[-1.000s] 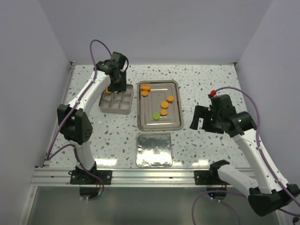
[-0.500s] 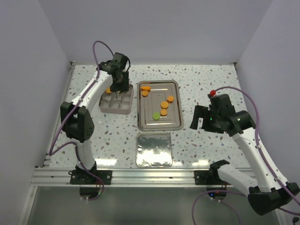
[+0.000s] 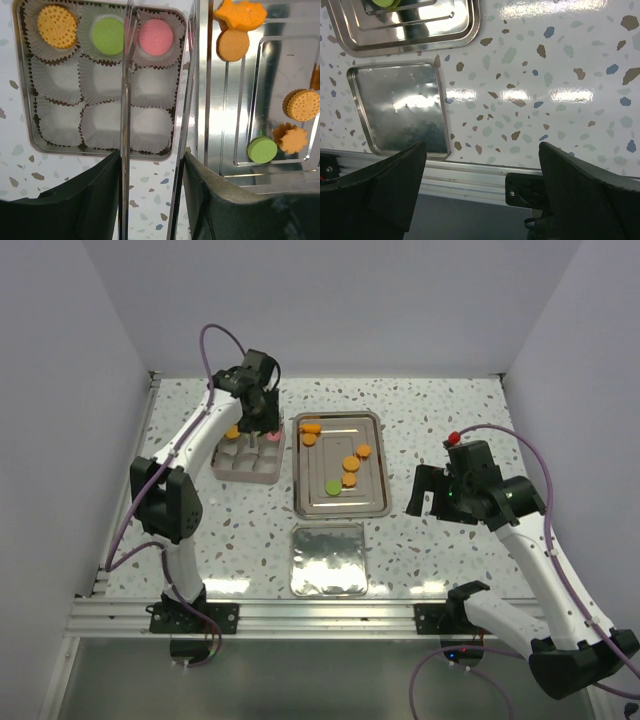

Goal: Pack the cookies

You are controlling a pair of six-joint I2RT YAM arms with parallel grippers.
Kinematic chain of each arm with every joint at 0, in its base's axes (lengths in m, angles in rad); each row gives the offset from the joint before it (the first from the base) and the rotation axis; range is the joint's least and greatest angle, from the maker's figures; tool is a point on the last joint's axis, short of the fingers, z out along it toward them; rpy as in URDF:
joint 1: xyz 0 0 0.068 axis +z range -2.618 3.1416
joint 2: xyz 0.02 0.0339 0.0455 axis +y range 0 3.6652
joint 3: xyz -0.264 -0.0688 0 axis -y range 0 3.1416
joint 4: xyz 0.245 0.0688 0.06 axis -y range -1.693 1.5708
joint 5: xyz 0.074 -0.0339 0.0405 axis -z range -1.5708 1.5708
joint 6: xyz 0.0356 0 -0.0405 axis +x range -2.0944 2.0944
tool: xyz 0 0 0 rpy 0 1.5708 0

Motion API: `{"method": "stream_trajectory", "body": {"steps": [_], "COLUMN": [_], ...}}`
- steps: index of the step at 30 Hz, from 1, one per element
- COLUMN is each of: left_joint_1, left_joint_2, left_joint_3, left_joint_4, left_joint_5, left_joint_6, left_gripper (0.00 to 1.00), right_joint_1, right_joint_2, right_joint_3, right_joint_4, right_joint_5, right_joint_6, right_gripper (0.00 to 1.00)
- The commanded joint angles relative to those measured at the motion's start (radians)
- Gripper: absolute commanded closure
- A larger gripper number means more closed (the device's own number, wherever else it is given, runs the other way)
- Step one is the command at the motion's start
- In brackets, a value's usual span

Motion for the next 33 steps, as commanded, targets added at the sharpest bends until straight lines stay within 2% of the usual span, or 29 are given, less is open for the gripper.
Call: {"method": "stream_trajectory", "body": {"steps": [1, 7, 17, 33], "left_joint_1": [-0.016, -0.071, -0.197, -0.208], "left_joint_2": [-0.015, -0.015, -0.066, -0.029], "left_joint_3": [0.094, 0.155, -0.021, -0.102], "left_joint_4": [0.004, -0.041, 0.028, 0.074], "left_joint_5": [-0.011, -0.032, -0.009, 0.017], "left_joint_6": [-0.009, -0.005, -0.065, -0.058], "left_gripper": [0.46, 0.46, 0.46, 0.46], "right_joint_1": [0.004, 0.002, 0.002, 0.002], "right_joint_2": [0.000, -0.005, -0.036, -0.112], "right_joint_3": [0.037, 0.031, 0.020, -0.006], "right_joint_4": [0.008, 0.009, -0.006, -0.049], "right_joint_5": [0.015, 0.009, 0.004, 0.022], "right_joint_6": [-0.017, -0.010, 0.016, 0.047], "right_gripper": [0.02, 0.02, 0.02, 0.02]}}
